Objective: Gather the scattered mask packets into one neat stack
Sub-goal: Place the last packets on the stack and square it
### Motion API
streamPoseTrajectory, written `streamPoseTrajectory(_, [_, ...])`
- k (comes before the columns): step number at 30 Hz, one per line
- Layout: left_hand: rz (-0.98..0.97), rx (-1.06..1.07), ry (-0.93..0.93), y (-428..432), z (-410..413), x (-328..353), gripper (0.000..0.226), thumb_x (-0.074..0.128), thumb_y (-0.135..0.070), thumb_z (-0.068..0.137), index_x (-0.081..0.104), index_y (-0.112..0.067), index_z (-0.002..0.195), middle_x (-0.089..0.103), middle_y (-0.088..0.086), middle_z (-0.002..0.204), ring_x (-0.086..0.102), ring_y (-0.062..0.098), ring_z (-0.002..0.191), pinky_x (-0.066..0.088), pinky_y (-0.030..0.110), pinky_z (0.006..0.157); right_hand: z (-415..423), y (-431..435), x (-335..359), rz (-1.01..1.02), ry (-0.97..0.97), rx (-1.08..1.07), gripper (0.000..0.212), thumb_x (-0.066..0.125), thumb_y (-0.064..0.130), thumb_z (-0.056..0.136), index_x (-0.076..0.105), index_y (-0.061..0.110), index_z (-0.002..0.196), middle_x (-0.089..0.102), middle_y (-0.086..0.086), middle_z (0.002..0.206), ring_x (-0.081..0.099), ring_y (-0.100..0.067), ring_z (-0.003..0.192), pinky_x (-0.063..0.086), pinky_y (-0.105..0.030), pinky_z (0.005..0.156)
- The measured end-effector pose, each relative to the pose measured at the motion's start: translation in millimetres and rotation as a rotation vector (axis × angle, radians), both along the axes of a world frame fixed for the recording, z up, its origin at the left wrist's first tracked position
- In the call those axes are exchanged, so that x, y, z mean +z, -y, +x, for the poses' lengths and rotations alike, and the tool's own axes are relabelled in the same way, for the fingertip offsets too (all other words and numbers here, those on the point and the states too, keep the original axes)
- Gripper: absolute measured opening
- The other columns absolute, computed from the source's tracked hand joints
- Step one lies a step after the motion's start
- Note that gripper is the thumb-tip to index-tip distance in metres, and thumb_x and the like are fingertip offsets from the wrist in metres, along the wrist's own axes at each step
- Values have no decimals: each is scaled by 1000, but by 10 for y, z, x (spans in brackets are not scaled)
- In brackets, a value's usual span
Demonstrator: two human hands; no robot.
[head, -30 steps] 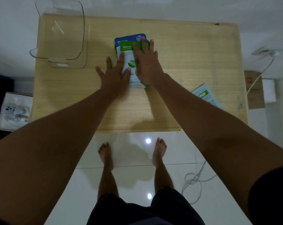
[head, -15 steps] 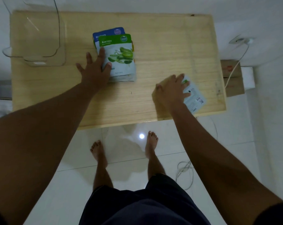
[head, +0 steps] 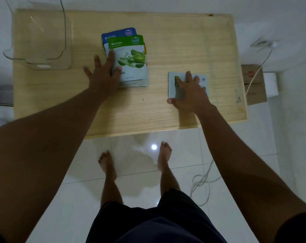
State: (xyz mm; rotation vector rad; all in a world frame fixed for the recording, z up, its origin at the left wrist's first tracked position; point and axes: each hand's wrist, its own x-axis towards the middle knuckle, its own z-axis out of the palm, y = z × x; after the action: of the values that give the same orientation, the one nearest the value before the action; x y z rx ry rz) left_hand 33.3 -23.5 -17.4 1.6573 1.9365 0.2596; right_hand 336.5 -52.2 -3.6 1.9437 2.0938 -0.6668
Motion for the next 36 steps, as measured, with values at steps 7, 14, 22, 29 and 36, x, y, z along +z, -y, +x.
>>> streamPoseTrajectory(7, [14, 13, 3, 20, 23, 21, 63, 32, -43, 100, 8, -30, 157, 16, 21, 161, -3, 30, 152, -14, 61, 114, 85, -139, 23, -77, 96, 79, 110, 77, 67, 62, 21, 32, 150, 3, -9, 163, 15, -42, 147, 38, -67, 101])
streamPoseTrajectory(14, [30, 11, 29, 27, 7, 3, 63, 33, -44, 99, 9, -30, 157, 16, 20, 162, -3, 31, 152, -16, 61, 114, -139, -89, -30, 217, 49, -18, 44, 44, 47, 98, 51, 27, 137, 35, -12, 156, 31, -44, 141, 41, -61, 105])
streamPoseTrajectory(22, [26, -8, 26, 17, -21, -36, 65, 32, -47, 99, 7, -31, 156, 18, 18, 162, -4, 32, 152, -15, 61, 113, -269, -416, 485, 681, -335, -313, 30, 40, 29, 102, 65, 16, 113, 74, -12, 91, 67, -23, 77, 50, -33, 65])
streamPoseTrajectory(29, [25, -4, 9, 30, -6, -17, 64, 30, -47, 100, 8, -30, 157, 12, 20, 162, 1, 35, 151, -15, 61, 113, -487, -1051, 933, 650, -744, -541, 31, 47, 23, 97, 64, 3, 81, 67, -19, 80, 67, -30, 77, 55, -47, 71])
streamPoseTrajectory(36, [52, -8, 53, 13, -19, -66, 58, 21, -44, 102, 9, -29, 157, 18, 9, 163, -5, 30, 152, -15, 62, 114, -1151, -1219, 620, 427, -735, -549, 44, 55, 18, 95, 47, 21, 52, 47, 8, 52, 50, -9, 54, 36, -25, 57])
